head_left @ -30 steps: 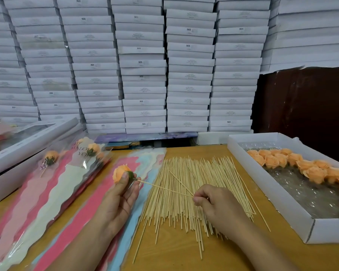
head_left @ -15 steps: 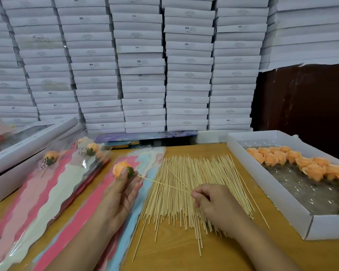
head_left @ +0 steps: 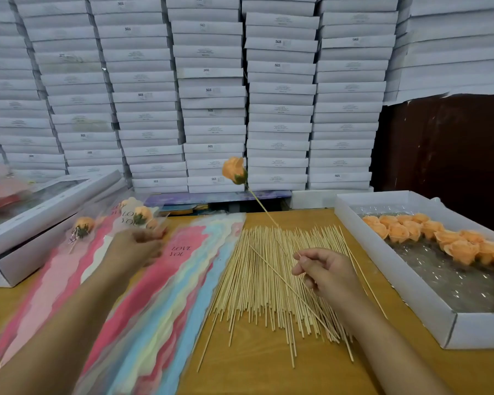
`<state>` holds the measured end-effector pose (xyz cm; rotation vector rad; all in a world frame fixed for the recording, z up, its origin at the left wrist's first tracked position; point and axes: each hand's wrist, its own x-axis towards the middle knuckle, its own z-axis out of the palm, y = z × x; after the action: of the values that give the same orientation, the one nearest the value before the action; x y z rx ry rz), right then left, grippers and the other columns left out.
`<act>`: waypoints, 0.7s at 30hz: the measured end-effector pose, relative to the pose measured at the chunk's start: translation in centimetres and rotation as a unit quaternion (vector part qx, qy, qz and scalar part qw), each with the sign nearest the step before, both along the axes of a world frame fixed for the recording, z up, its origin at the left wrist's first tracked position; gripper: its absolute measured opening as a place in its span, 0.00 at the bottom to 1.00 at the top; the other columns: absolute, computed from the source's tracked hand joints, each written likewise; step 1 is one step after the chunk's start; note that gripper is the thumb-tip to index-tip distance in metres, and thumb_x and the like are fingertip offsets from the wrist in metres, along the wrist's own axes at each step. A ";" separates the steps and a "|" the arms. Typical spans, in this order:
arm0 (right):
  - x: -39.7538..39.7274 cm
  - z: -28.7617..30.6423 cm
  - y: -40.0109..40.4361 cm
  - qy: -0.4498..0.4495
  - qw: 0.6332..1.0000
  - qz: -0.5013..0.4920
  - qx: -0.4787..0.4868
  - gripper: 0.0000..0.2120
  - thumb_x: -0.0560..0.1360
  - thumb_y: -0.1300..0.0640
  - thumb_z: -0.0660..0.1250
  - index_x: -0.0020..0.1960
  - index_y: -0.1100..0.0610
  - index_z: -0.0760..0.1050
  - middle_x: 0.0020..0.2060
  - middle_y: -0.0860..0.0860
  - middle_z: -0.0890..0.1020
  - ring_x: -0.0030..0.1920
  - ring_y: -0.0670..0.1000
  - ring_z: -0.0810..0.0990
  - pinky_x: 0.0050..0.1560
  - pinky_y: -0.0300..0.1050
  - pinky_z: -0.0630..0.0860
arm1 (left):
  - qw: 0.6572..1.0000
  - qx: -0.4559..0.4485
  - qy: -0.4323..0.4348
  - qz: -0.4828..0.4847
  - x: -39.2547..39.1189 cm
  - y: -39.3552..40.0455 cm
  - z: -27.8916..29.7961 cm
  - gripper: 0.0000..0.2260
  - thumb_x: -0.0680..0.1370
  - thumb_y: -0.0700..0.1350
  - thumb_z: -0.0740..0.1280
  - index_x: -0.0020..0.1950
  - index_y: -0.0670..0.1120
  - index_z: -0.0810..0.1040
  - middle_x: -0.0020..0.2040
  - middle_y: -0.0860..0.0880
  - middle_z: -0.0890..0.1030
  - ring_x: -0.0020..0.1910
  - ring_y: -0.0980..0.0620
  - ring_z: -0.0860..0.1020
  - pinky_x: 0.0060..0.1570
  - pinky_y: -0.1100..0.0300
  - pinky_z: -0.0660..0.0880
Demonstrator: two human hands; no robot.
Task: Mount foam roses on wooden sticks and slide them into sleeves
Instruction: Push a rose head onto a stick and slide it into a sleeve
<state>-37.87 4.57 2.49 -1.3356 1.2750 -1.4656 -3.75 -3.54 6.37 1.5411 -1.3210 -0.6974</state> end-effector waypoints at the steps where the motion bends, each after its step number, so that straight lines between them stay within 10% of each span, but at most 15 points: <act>1: -0.1 0.1 0.0 -0.013 1.000 0.001 0.004 0.07 0.80 0.64 0.65 0.52 0.55 0.81 0.39 0.50 0.87 0.28 0.44 0.74 0.26 0.33 0.70 | 0.993 0.012 -0.113 0.020 0.7 -0.3 -0.6 0.02 0.78 0.38 0.71 0.49 0.42 0.84 0.40 0.44 0.84 0.34 0.50 0.78 0.34 0.57 0.76; 6: -0.4 0.5 0.0 -0.072 0.997 0.006 -0.001 0.08 0.79 0.66 0.65 0.51 0.57 0.81 0.41 0.51 0.87 0.26 0.44 0.73 0.24 0.33 0.68 | 0.897 0.160 -0.413 0.011 2.6 -0.4 -4.1 0.20 0.77 0.58 0.71 0.36 0.45 0.72 0.35 0.48 0.72 0.35 0.50 0.71 0.34 0.57 0.64; 9: -0.4 0.5 0.1 -0.075 0.997 0.008 -0.010 0.08 0.79 0.66 0.65 0.52 0.57 0.80 0.41 0.52 0.87 0.26 0.43 0.73 0.23 0.33 0.67 | 0.904 0.148 -0.401 0.031 2.8 -0.6 -4.5 0.20 0.75 0.59 0.73 0.36 0.45 0.72 0.34 0.48 0.72 0.34 0.50 0.72 0.34 0.57 0.65; 16: -0.4 0.5 0.0 -0.070 0.997 0.009 -0.015 0.08 0.80 0.66 0.64 0.53 0.57 0.80 0.38 0.51 0.86 0.26 0.43 0.73 0.23 0.32 0.67 | 0.918 0.179 -0.351 0.045 2.6 -1.0 -3.8 0.33 0.71 0.56 0.78 0.70 0.41 0.74 0.67 0.42 0.77 0.62 0.43 0.76 0.59 0.54 0.72; 21: -0.5 0.4 -0.1 -0.078 0.997 0.013 -0.012 0.08 0.80 0.66 0.64 0.53 0.56 0.80 0.39 0.53 0.86 0.26 0.43 0.73 0.22 0.33 0.66 | 0.935 0.125 -0.325 0.064 2.2 -1.3 -3.9 0.19 0.70 0.47 0.80 0.56 0.40 0.83 0.56 0.40 0.83 0.52 0.41 0.80 0.53 0.53 0.75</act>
<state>-38.39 4.45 2.87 -1.2239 1.1385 -1.5397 -1.57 -4.82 2.43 2.1612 -1.6249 -0.2767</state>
